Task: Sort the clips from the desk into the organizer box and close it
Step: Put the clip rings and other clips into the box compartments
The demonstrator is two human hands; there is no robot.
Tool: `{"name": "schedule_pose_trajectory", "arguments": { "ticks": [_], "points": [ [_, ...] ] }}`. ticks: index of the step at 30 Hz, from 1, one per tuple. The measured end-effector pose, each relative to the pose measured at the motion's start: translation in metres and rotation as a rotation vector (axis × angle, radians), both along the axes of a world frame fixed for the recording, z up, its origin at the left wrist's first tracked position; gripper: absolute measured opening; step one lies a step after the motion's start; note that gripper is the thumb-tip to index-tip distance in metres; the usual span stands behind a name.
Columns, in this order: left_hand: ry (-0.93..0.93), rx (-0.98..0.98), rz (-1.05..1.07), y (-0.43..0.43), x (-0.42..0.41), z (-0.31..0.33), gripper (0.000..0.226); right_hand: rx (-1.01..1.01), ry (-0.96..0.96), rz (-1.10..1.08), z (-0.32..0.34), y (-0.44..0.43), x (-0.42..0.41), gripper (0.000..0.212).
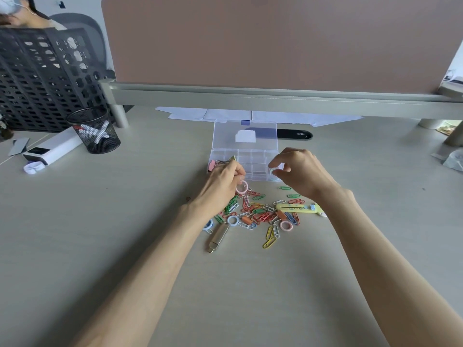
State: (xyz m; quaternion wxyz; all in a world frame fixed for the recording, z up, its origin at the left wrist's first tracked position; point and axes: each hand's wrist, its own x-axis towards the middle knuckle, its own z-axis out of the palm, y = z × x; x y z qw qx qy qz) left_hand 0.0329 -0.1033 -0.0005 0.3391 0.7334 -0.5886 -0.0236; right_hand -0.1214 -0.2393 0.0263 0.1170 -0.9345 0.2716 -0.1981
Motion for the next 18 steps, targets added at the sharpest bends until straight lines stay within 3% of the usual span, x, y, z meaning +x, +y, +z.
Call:
{"name": "schedule_pose_trajectory", "arguments": {
  "ticks": [8,18],
  "points": [
    [0.018,0.044,0.065,0.003,-0.007,0.003,0.022,0.024,-0.139,-0.054,-0.010,0.018,-0.025,0.017],
    [0.295,0.021,0.063,0.029,-0.028,0.002,0.020,0.183,-0.183,-0.027,-0.025,0.052,-0.059,0.013]
  ]
}}
